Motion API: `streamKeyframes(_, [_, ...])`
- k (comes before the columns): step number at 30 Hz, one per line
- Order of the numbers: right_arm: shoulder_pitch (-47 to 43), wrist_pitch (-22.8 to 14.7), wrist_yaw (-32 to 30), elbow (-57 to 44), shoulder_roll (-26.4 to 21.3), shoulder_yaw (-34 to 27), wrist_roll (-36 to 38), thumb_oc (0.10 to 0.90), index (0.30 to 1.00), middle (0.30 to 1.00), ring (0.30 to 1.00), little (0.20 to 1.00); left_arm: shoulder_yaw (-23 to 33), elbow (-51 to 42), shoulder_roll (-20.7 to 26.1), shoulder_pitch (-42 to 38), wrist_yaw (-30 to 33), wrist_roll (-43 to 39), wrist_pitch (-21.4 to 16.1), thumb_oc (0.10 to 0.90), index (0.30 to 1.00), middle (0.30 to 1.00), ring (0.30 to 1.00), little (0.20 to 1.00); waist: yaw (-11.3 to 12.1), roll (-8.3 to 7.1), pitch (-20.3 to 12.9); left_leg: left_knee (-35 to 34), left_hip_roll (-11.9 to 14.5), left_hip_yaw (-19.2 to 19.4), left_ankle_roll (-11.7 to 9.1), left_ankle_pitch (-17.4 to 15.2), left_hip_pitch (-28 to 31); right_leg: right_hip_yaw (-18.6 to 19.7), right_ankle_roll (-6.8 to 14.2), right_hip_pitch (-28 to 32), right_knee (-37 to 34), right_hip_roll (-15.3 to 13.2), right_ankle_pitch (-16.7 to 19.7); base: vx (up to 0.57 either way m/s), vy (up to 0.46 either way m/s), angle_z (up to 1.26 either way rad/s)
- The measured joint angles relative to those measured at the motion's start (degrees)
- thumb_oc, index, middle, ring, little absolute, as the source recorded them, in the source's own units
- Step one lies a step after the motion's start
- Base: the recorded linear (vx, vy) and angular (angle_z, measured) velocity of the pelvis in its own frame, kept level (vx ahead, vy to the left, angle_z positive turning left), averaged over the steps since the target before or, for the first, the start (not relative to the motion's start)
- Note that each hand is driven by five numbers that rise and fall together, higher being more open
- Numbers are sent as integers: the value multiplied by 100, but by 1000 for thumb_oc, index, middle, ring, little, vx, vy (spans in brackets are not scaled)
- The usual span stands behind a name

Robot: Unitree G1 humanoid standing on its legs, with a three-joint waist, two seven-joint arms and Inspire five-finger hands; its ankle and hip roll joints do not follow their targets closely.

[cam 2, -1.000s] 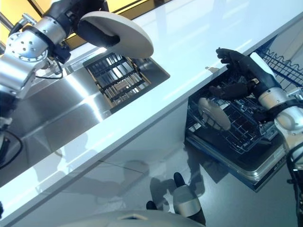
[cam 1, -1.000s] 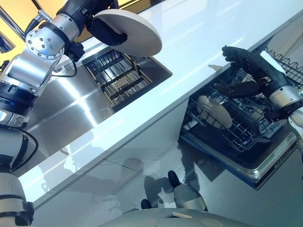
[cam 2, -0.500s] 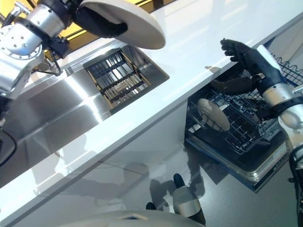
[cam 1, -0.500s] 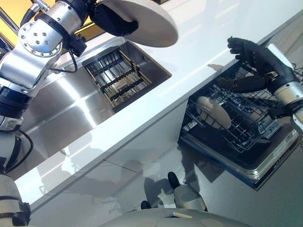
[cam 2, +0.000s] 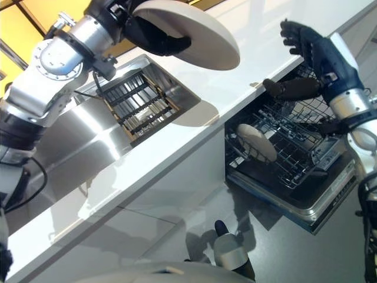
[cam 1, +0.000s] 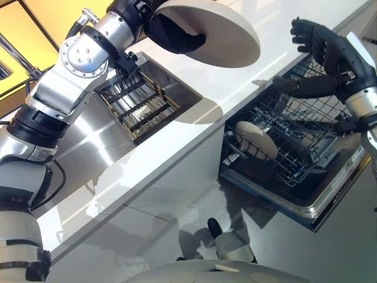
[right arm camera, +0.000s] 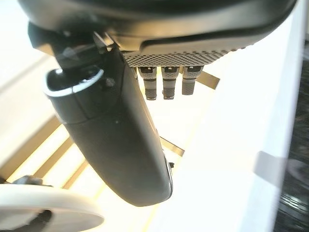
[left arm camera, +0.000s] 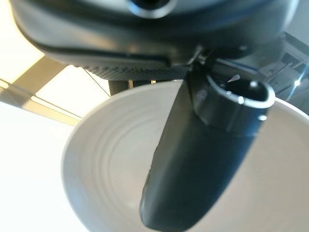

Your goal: Pick up plates and place into dishwasher.

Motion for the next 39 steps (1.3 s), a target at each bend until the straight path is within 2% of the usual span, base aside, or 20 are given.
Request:
streamKeyframes(10, [-554,-32,-6,2,0,423,193,800,900,900,900,900,-44,389,-487,0,-3,-208,0,100,300,300,300,200,-22,2,-9,0,4,66,-3,0,24,100,0,-3,0,25,3,7,2,-2])
streamKeyframes(15, [-946,246,11,112,10,822,275,800,900,900,900,900,-52,596,-720,0,11,-201,13,100,300,300,300,200,3,0,-9,-1,5,56,-4,-1,19,97,-1,-3,0,23,4,7,0,0])
streamKeyframes(24, [-1001,522,12,141,92,986,382,800,900,900,900,900,-63,681,-757,0,11,-188,29,100,300,300,300,200,49,-12,-15,-1,5,50,-4,-1,17,90,-10,-2,0,20,10,0,0,0])
streamKeyframes(32, [-1017,731,-9,247,275,1208,403,800,900,900,900,900,-91,807,-871,0,25,30,42,100,300,300,300,200,60,-128,-78,0,6,50,-4,-1,18,90,-26,-1,0,21,21,0,0,0])
streamKeyframes(39, [-1016,836,15,295,432,1266,442,800,900,900,900,900,-105,944,-886,0,6,319,36,100,300,300,300,200,65,-161,-98,0,6,53,-4,0,20,92,-28,-1,0,22,22,0,0,0])
